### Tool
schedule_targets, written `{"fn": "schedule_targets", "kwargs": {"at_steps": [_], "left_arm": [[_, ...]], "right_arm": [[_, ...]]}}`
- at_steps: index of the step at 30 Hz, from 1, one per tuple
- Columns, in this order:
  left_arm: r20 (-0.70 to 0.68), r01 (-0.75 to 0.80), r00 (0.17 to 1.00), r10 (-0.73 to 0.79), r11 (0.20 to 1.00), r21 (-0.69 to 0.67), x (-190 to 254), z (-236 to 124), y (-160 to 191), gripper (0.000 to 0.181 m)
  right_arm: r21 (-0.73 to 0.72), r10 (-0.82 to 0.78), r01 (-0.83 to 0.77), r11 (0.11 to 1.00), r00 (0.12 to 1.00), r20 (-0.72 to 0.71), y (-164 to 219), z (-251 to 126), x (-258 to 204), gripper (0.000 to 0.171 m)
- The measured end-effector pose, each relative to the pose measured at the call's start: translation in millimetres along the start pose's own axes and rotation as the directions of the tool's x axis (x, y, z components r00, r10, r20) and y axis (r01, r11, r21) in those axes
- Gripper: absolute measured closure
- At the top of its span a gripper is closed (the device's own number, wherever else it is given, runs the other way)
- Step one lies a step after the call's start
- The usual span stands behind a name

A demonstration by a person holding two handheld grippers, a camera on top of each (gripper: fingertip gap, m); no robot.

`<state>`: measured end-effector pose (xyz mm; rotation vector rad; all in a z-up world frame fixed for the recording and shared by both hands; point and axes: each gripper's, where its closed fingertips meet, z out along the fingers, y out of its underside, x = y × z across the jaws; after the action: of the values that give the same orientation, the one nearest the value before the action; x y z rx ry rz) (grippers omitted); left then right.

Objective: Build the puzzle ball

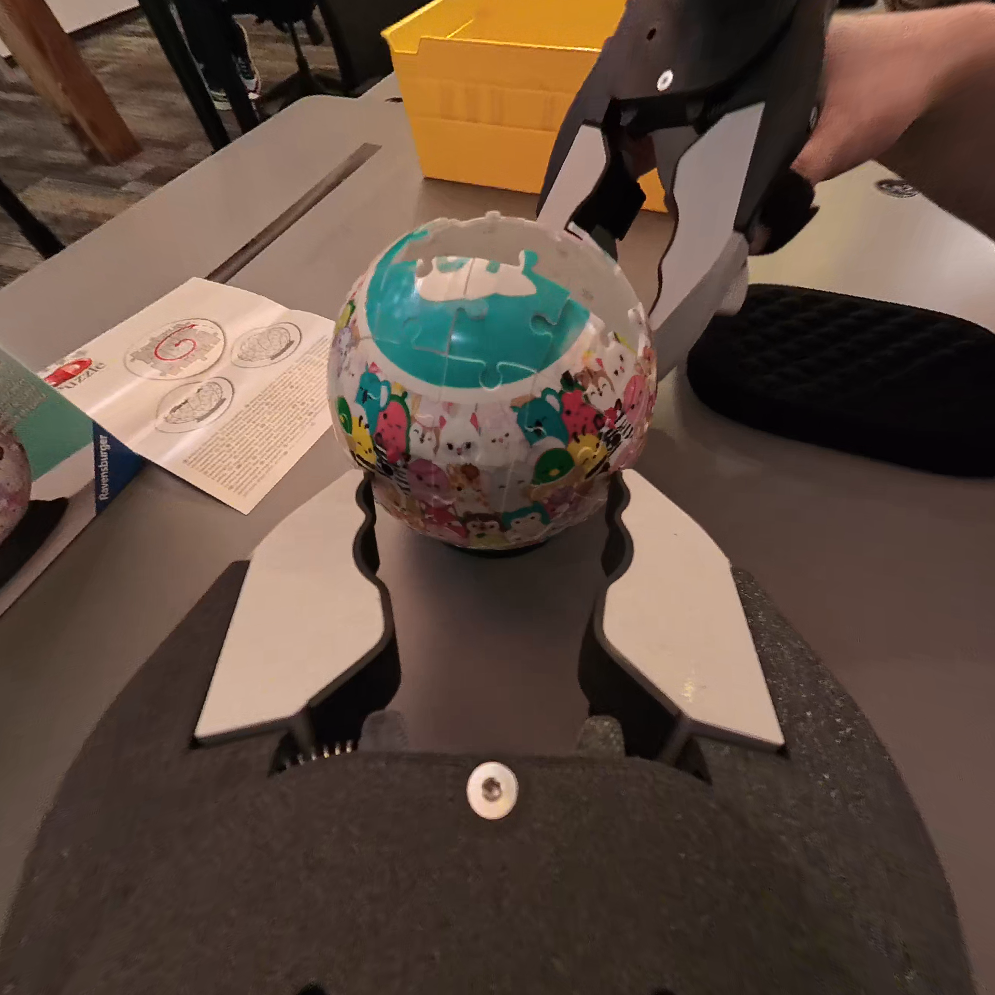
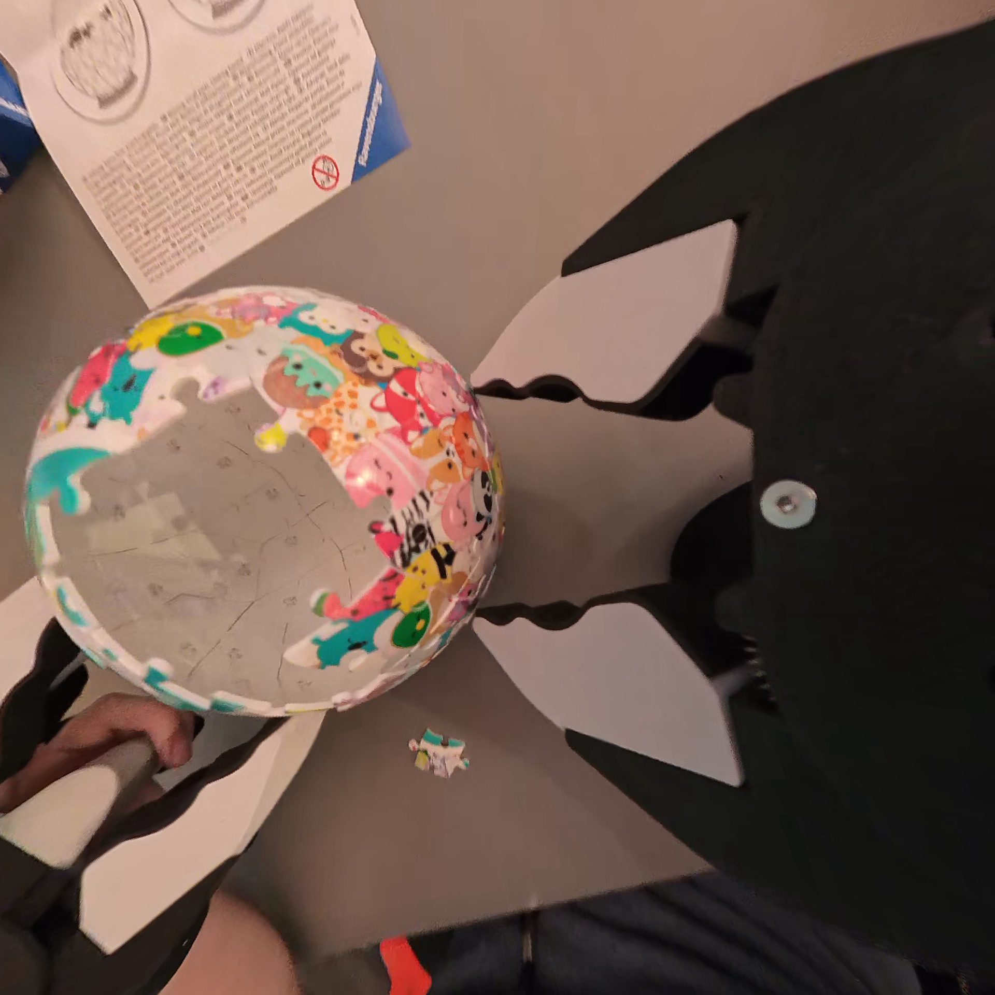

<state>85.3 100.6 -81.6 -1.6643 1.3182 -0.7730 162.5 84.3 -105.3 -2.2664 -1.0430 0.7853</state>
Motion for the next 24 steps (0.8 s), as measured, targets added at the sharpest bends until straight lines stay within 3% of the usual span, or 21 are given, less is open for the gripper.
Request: {"fn": "schedule_targets", "kwargs": {"at_steps": [6, 11, 15, 19, 24], "left_arm": [[0.012, 0.052, 0.999, -0.053, 0.998, 0.038, 3, -2, -3, 0.100], [0.003, 0.082, 0.997, -0.082, 0.991, 0.106, 5, -14, -9, 0.100], [0.032, 0.075, 0.996, -0.081, 0.983, 0.168, 1, -27, -15, 0.101], [0.043, 0.065, 0.996, -0.075, 0.977, 0.201, -3, -34, -17, 0.104], [0.058, 0.035, 0.997, -0.047, 0.980, 0.194, -3, -39, -15, 0.104]], "right_arm": [[-0.035, 0.006, -0.005, 0.999, 1.000, 0.026, 0, -4, -1, 0.097], [0.076, 0.041, -0.039, 0.996, 0.999, -0.022, -14, -42, -8, 0.097], [0.228, 0.110, -0.142, 0.963, 0.983, 0.146, -70, -79, -51, 0.122], [0.081, 0.263, -0.292, 0.953, 0.929, 0.261, -97, -66, -65, 0.123], [-0.122, 0.423, -0.405, 0.906, 0.880, 0.218, -90, -41, -55, 0.131]]}}
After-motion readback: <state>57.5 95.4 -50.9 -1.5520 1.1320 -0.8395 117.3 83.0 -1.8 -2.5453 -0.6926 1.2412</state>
